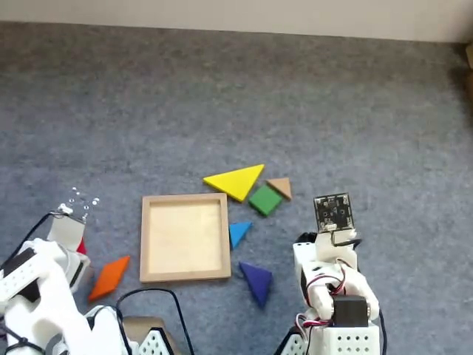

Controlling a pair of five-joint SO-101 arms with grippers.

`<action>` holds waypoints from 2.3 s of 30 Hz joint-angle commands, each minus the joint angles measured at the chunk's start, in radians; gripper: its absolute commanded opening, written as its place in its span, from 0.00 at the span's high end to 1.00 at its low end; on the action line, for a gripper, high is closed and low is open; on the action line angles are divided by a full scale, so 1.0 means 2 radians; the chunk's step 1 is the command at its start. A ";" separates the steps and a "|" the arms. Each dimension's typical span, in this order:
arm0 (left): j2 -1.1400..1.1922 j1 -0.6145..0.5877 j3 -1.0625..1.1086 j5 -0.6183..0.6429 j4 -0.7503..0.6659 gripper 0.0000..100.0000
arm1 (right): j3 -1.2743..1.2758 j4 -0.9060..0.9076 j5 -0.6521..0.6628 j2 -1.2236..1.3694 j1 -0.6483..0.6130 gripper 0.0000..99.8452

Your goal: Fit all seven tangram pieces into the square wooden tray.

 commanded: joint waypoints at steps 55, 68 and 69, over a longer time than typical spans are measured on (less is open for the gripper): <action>0.311 -0.007 -0.312 0.059 0.154 0.77 | 0.074 0.070 0.004 -0.007 0.005 0.97; 0.148 -0.040 -0.253 0.059 0.186 0.68 | 0.074 0.070 0.004 -0.007 0.005 0.97; 0.148 -0.046 -0.249 0.058 0.180 0.68 | 0.074 0.070 0.004 -0.007 0.005 0.97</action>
